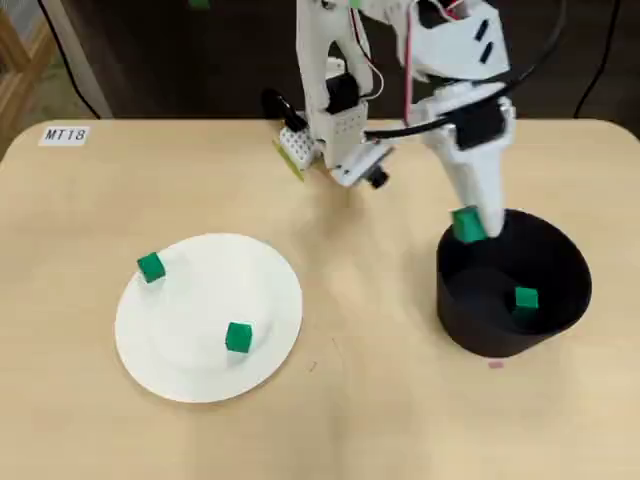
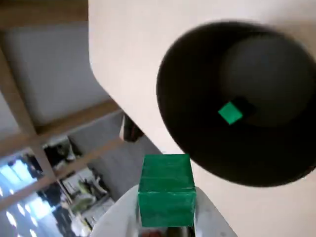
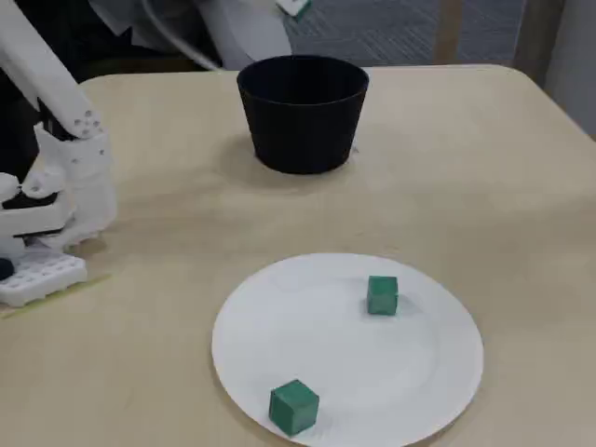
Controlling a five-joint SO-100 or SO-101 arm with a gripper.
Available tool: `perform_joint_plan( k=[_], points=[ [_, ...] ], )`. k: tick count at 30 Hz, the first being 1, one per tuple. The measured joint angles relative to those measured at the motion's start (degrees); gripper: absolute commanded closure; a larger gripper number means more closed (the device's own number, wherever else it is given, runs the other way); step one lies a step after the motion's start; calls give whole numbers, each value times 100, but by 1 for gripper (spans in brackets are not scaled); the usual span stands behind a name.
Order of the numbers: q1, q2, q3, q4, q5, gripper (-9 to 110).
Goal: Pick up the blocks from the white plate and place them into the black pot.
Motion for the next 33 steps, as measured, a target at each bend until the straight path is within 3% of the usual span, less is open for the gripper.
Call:
perform_joint_plan(
  k=[6, 15, 19, 22, 24, 28, 33],
  points=[
    [-167, 18, 1354, -1723, -79, 104],
    [-97, -422, 1529, -2364, -308, 104],
    [-18, -475, 1529, -2382, -343, 82],
    [70, -475, 1529, -2382, -483, 75],
    [149, -475, 1529, -2382, -519, 79],
    [352, -475, 1529, -2268, -519, 104],
    [888, -466, 1424, -1723, -703, 104]
  ],
)
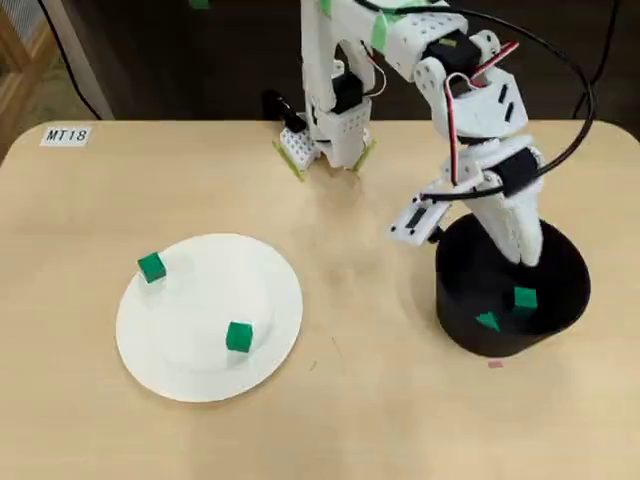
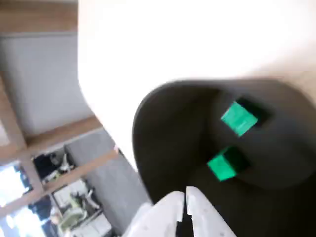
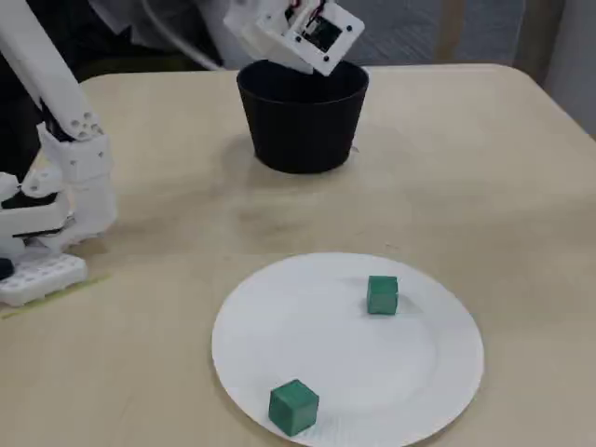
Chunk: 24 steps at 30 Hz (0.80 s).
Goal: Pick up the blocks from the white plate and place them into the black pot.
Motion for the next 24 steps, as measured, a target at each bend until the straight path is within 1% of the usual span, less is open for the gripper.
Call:
perform_joint_plan(
  k=[4, 7, 14, 21, 24],
  points=[
    [967, 0, -545, 896, -158, 104],
    [1925, -70, -1046, 1564, -237, 104],
    [4122, -1310, -2399, 3059, -290, 104],
    [5678, -2276, -2760, 3894, 0, 104],
    [6108, -2373, -2760, 4078, 255, 104]
  ],
)
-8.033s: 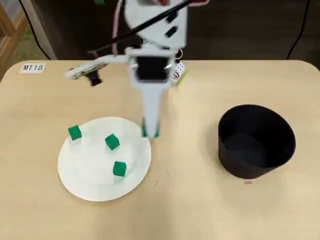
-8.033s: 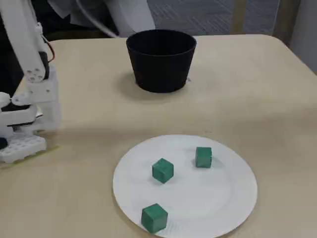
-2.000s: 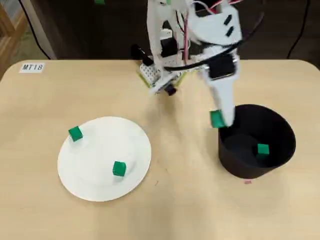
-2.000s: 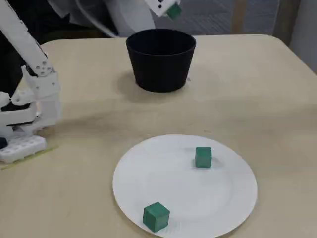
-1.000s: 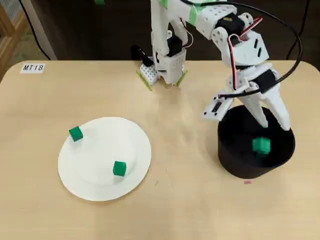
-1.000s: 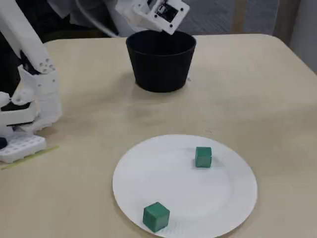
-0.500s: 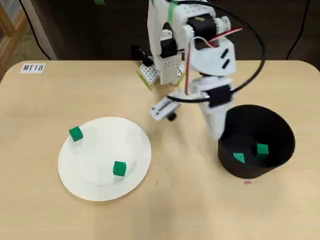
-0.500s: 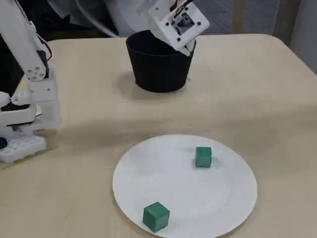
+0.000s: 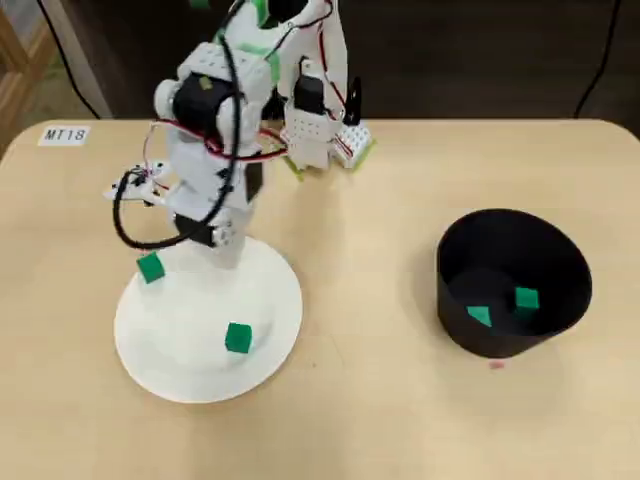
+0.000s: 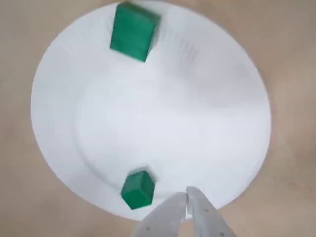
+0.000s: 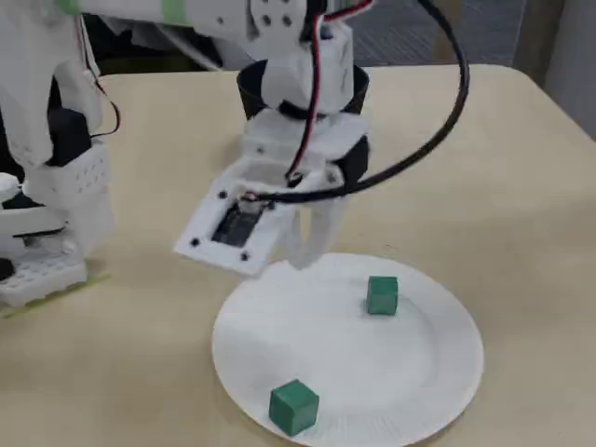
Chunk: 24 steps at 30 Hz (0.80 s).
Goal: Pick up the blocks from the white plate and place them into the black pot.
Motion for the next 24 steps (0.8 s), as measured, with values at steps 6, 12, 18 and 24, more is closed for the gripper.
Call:
perform_joint_plan(
  k=[6, 12, 18, 24],
  points=[
    [747, -158, -18, 185, 694, 104],
    [1371, -536, -114, 246, 1011, 104],
    [1512, -1354, -844, 352, 747, 82],
    [1494, -1433, -1283, 396, 237, 72]
  ],
)
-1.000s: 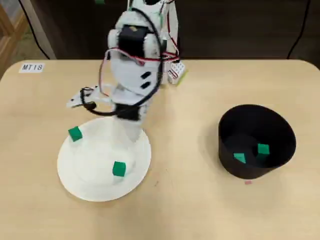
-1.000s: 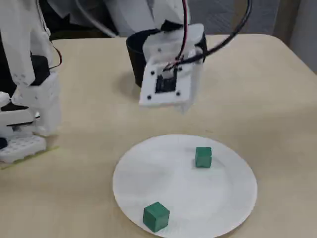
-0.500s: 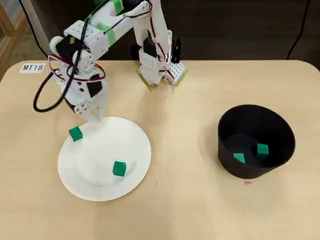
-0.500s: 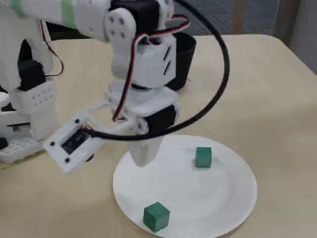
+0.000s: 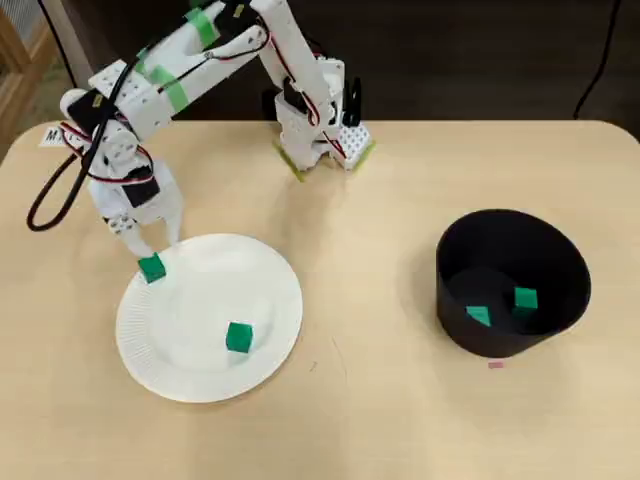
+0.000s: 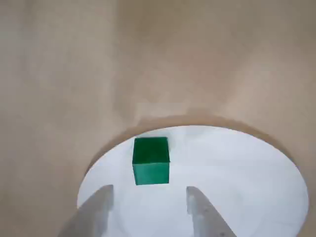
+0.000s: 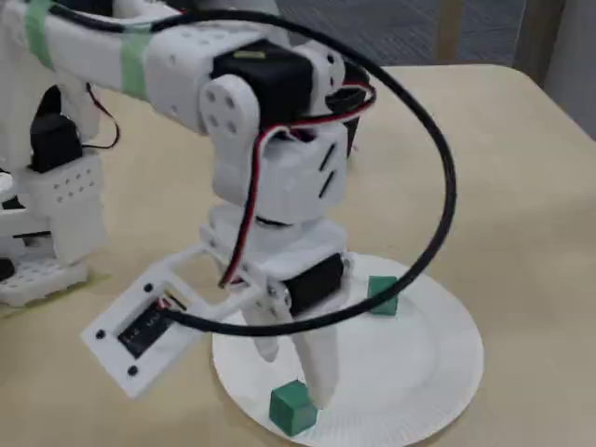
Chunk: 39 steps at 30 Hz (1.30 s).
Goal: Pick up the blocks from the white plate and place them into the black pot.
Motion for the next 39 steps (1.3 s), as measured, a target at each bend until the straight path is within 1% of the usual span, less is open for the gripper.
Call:
perform_joint_plan(
  k=[9, 20, 29, 39],
  points=[
    [9, -281, -70, 53, -237, 69],
    [-79, -642, -369, -290, -756, 69],
    [-123, -853, -369, -308, -809, 71],
    [-132, -1002, -369, -396, -809, 77]
  ],
)
